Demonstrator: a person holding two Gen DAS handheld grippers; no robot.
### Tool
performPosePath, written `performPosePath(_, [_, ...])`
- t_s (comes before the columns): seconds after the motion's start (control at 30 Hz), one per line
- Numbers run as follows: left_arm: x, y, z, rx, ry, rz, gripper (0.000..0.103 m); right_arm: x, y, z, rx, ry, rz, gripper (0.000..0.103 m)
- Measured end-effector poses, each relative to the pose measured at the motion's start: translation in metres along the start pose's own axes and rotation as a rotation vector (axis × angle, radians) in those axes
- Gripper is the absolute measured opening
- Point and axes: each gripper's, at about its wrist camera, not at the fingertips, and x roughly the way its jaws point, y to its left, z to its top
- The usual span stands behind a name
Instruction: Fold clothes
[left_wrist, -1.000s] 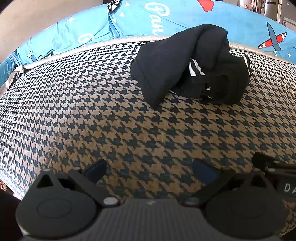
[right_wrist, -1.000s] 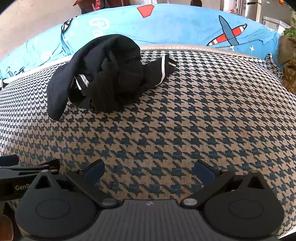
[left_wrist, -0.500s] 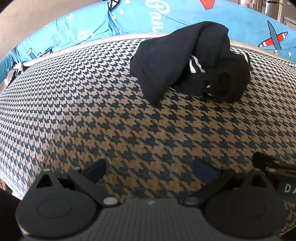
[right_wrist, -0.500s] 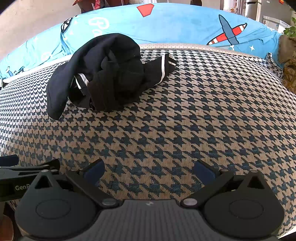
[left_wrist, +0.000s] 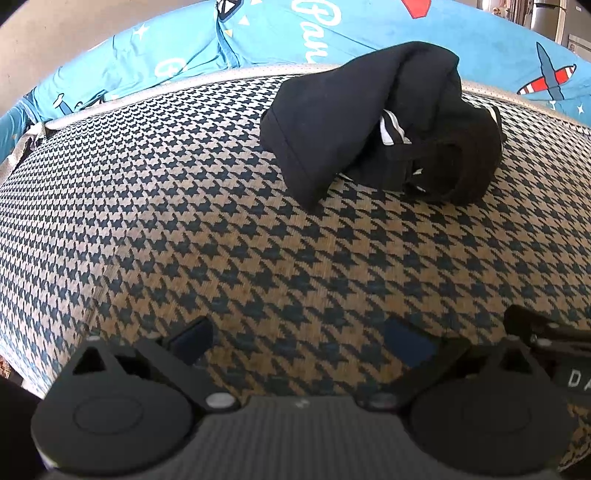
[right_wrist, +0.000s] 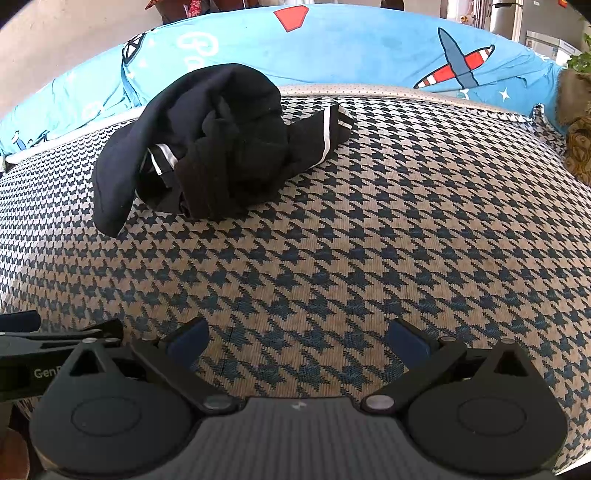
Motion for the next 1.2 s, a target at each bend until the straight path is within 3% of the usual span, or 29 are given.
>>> performPosePath(0.73, [0.003,-0.001,0.009,-0.018,0.001,0.003,0.103,0.001,-0.003,0.002,0.013,-0.02,-0.006,0.103])
performPosePath(1.2, [0.0,-0.001,0.03,-0.013,-0.027,0.035,0.103,0.005,0.0,0.024,0.019,-0.038,0.016,0.103])
